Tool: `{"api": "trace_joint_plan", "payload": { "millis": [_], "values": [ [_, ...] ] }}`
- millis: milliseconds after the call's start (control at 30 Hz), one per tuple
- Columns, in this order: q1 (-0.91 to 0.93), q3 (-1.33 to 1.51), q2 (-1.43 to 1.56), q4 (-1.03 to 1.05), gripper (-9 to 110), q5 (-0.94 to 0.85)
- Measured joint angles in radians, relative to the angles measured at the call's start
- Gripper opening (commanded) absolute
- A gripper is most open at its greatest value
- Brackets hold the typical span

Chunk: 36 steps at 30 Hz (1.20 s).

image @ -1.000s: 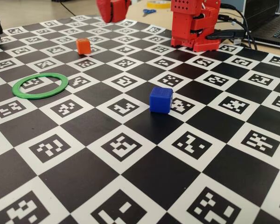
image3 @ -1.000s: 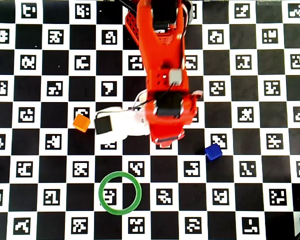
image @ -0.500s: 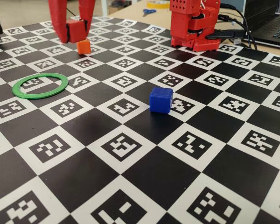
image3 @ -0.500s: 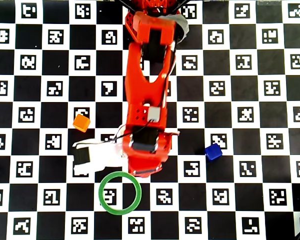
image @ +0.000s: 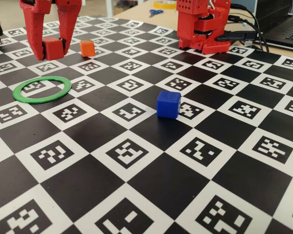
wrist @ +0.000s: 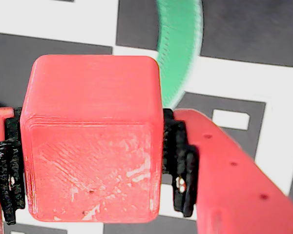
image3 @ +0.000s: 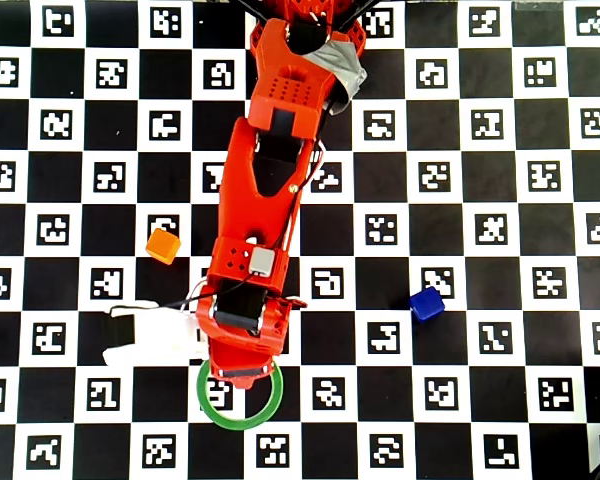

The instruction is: Grab the red cube then put it in the green circle then put the blue cube on top and finally the orange cube on top

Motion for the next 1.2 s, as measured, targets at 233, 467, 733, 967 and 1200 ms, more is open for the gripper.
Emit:
{"api": "trace_joint_plan", "payload": {
  "millis": [233,467,733,967,1200],
  "values": [
    [-0.009,-0.058,-0.081,-0.037,4,-0.002],
    [-0.011,-0.058,-0.117,-0.097,4,-0.002],
    [-0.011,-0.058,-0.153,-0.13,4,0.0],
    [-0.011,-0.058,-0.155,-0.143,4,0.008],
    [-0.017,-0.069,-0.172,-0.149,8,0.034]
  ]
}}
